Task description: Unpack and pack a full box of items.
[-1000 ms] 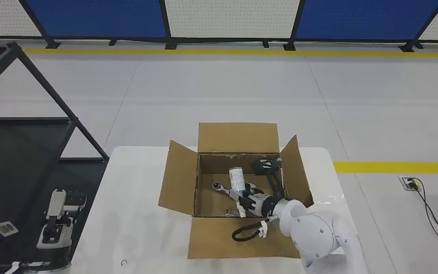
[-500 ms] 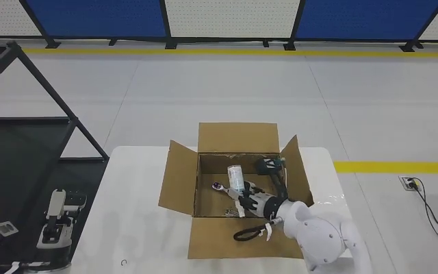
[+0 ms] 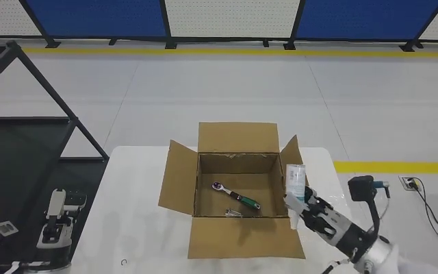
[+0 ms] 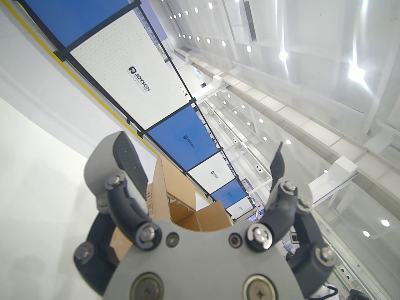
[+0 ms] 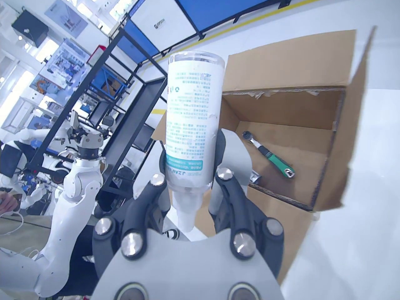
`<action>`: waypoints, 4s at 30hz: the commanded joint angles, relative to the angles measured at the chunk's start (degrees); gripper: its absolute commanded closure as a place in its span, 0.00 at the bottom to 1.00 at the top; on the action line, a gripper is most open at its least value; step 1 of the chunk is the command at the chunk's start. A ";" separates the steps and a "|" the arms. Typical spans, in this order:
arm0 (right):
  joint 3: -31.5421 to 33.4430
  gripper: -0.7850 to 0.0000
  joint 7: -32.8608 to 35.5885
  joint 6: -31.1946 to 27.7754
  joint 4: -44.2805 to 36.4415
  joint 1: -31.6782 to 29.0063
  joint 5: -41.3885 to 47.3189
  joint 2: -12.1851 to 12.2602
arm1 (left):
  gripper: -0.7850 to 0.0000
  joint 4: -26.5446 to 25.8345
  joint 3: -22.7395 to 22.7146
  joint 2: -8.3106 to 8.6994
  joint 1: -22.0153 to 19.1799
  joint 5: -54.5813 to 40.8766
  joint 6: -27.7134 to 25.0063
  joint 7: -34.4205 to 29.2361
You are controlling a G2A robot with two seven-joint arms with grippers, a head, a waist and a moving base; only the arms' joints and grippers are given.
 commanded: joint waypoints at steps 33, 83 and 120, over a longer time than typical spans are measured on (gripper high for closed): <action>9.76 1.00 6.59 2.17 34.07 -0.85 -10.24 4.37 | 0.00 0.00 0.00 0.00 0.00 0.00 0.00 0.00; 2.43 0.36 -5.79 2.04 32.52 -2.39 -16.88 7.10 | 0.00 0.00 0.00 0.00 0.00 0.00 0.00 0.00; 0.69 0.00 7.95 -9.54 -0.02 2.30 -6.76 10.31 | 0.00 0.00 0.00 0.00 0.00 0.00 0.00 0.00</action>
